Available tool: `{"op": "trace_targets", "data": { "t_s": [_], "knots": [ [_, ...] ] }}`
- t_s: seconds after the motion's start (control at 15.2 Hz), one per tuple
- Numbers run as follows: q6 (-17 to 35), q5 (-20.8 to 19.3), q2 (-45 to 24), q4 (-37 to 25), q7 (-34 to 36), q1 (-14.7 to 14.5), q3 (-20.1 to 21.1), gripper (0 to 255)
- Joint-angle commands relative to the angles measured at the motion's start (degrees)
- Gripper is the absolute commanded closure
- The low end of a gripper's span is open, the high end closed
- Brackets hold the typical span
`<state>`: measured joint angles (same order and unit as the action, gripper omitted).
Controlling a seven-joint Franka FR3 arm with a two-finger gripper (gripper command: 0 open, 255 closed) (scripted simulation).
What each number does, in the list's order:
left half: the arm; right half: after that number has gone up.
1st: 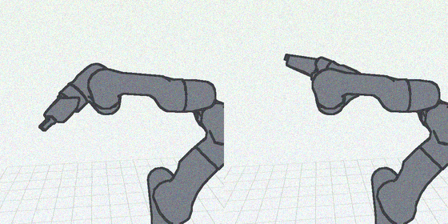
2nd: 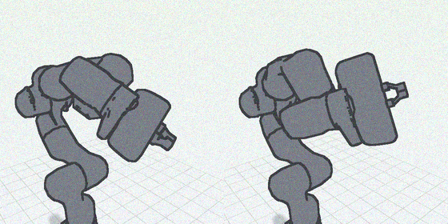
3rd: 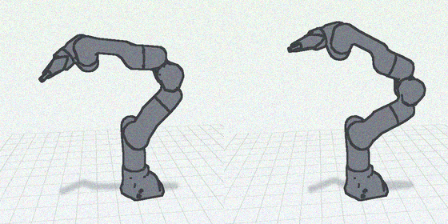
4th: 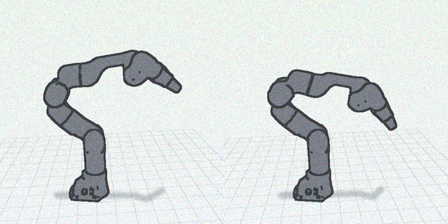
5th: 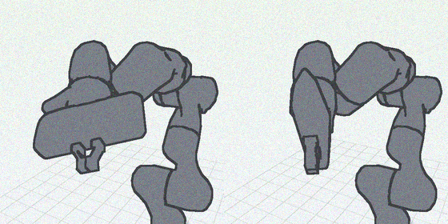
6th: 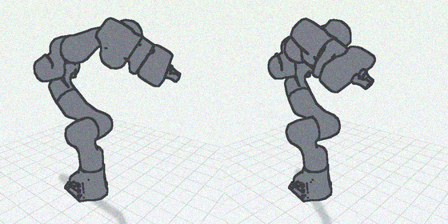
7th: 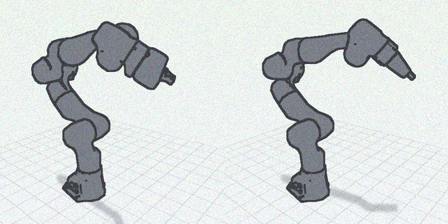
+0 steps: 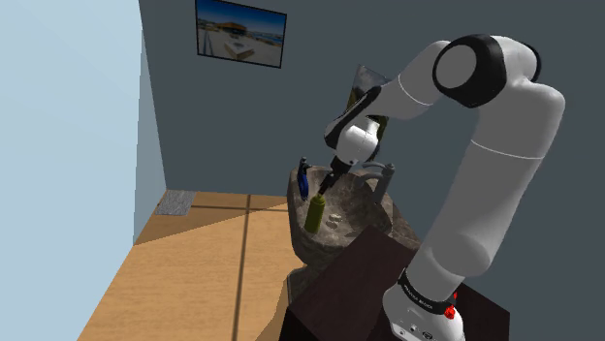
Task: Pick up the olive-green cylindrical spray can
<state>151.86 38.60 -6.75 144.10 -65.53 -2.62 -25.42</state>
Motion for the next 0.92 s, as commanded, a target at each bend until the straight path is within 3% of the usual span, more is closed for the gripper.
{"op": "trace_targets", "data": {
  "t_s": [0.0, 0.2, 0.66, 0.86],
  "knots": [
    [0.1, 7.7, -5.6, -3.4, -7.2, 1.6, 1.5, 0],
    [-0.3, 15.6, -13.3, -8.9, -15.3, 5.6, 4.5, 0],
    [1.6, 22.5, -19.0, -11.2, -21.4, 8.2, 8.0, 0],
    [1.8, 23.0, -19.5, -11.4, -21.9, 8.4, 8.3, 0]
  ]
}}
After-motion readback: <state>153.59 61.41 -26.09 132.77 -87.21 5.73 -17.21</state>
